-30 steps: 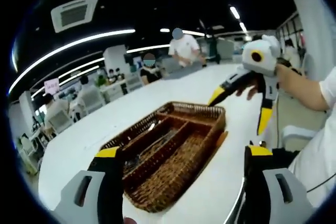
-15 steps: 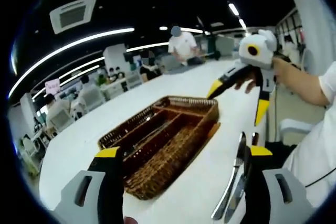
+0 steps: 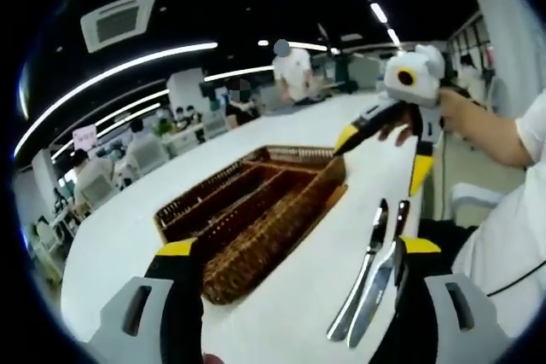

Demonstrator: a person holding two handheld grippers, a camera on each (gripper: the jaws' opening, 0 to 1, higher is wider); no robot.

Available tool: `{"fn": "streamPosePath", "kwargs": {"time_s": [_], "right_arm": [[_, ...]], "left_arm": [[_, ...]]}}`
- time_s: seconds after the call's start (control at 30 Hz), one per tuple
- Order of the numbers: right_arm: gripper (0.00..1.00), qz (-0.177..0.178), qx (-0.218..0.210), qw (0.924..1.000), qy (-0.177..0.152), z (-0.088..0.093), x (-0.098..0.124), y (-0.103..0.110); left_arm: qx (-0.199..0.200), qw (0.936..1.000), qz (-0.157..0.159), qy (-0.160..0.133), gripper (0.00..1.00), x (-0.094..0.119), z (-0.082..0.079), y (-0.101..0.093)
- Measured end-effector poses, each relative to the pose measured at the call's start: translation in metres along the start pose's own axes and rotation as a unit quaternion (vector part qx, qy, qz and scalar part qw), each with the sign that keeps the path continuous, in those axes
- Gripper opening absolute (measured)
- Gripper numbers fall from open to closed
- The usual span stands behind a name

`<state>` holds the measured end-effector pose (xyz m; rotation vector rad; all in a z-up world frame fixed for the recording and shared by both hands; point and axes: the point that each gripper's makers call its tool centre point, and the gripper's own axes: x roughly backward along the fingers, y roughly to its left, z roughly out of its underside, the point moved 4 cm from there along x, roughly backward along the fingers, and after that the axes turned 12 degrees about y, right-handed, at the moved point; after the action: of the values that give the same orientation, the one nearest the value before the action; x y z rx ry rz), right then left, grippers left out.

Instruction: Arrange the knives, forks, and spoons in their matching storage slots by inserting each utensil handle-first until every utensil is classified and aligned in the correct compartment

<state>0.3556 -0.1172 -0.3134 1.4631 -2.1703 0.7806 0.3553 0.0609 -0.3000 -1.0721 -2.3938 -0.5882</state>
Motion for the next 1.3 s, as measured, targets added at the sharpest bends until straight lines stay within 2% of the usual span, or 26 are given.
{"fn": "streamPosePath", "kwargs": {"time_s": [0.27,0.37,0.5,0.6,0.8,1.1,1.3], "right_arm": [[0.73,-0.003,0.001,0.9999,0.01,0.009,-0.004,0.012],[0.73,-0.002,0.002,0.9998,0.018,0.013,-0.008,0.015],[0.72,-0.005,0.005,0.9996,0.027,0.019,-0.012,0.021],[0.72,-0.006,0.001,0.9996,0.027,0.022,-0.013,0.021],[0.7,-0.008,-0.005,0.9994,0.032,0.029,-0.013,0.02],[0.68,-0.005,-0.009,0.9994,0.034,0.032,-0.016,0.014],[0.67,-0.005,-0.015,0.9992,0.036,0.035,-0.02,0.01]], "left_arm": [[-0.013,0.9998,-0.004,0.014,0.9,-0.001,0.015,-0.008],[-0.021,0.9993,-0.005,0.032,0.87,-0.005,0.024,-0.012],[-0.025,0.9989,-0.003,0.04,0.86,-0.01,0.032,-0.017],[-0.04,0.9974,-0.014,0.059,0.84,-0.015,0.037,-0.018],[-0.037,0.9971,-0.009,0.066,0.8,-0.023,0.041,-0.017],[-0.038,0.9956,-0.02,0.083,0.73,-0.034,0.048,-0.011],[-0.042,0.995,-0.023,0.088,0.72,-0.038,0.047,-0.01]]}}
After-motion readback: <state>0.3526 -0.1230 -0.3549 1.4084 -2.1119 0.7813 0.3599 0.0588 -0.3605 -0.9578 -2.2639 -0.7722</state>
